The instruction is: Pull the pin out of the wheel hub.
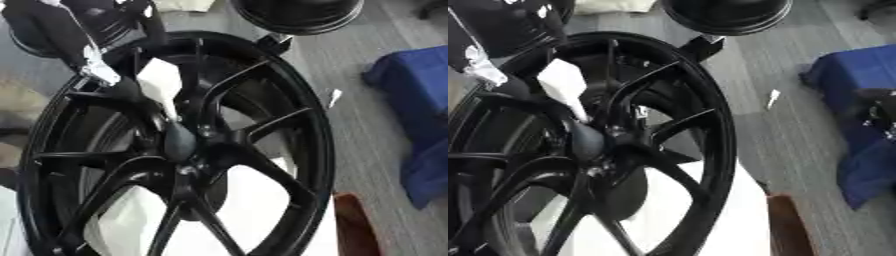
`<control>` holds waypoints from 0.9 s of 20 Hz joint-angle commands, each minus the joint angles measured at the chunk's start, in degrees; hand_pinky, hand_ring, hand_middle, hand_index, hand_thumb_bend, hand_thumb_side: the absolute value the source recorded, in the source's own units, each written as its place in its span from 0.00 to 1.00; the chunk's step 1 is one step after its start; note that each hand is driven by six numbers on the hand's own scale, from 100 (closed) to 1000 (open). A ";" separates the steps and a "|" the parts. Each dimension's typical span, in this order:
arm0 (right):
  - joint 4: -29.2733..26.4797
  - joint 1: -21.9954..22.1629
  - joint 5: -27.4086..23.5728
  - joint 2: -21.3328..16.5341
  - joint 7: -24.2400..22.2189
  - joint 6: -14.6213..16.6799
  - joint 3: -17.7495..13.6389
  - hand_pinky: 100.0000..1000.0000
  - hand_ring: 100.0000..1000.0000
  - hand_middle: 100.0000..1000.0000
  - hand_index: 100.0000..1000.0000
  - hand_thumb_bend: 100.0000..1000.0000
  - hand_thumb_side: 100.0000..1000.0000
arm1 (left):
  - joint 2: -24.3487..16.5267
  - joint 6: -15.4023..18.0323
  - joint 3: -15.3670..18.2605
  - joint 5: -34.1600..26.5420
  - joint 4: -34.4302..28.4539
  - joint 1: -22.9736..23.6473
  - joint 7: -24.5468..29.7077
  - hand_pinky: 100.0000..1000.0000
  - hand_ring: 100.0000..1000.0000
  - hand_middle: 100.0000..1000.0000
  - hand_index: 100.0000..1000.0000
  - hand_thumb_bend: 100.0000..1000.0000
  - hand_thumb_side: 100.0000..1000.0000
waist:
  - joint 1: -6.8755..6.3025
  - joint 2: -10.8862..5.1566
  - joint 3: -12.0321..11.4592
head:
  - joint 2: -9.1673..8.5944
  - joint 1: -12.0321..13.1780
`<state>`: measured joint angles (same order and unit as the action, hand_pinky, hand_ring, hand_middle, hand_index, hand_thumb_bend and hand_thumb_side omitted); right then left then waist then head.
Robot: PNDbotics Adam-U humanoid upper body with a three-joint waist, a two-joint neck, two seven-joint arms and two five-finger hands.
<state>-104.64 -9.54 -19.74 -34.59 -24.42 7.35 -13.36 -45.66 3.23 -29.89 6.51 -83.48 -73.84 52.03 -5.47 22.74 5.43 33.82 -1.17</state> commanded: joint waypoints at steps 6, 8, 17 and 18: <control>-0.41 -0.57 0.65 -0.76 -0.22 -0.23 -0.29 0.80 0.58 0.56 0.78 0.00 0.80 | 0.99 -1.61 -0.97 -1.65 1.59 -1.57 -0.06 0.81 0.82 0.73 0.82 0.54 0.39 | 0.20 -0.82 0.60 | -0.61 0.25; -0.39 -0.56 0.70 -0.61 -0.23 -0.24 -0.33 0.80 0.58 0.56 0.78 0.00 0.80 | 1.52 -1.74 -1.29 -1.36 2.42 -1.54 -0.06 0.81 0.81 0.73 0.81 0.53 0.39 | 0.20 -0.74 0.75 | -0.58 0.41; -0.41 -0.74 0.69 -0.19 -0.24 -0.43 -0.48 0.80 0.58 0.56 0.78 0.00 0.80 | 2.04 -1.29 -2.81 0.91 4.66 -0.85 -0.06 0.81 0.80 0.70 0.80 0.49 0.36 | 0.22 -0.45 0.84 | -0.39 0.79; -0.44 -0.75 0.64 -0.18 -0.24 -0.42 -0.50 0.80 0.58 0.56 0.78 0.00 0.80 | 1.99 -1.16 -2.83 1.31 4.79 -0.76 -0.06 0.81 0.80 0.69 0.80 0.49 0.36 | 0.24 -0.43 0.83 | -0.41 0.81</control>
<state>-104.45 -10.02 -19.33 -33.92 -24.68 7.01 -13.37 -42.73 1.84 -33.06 7.25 -78.62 -73.86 52.02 -5.57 23.31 6.26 33.71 -0.56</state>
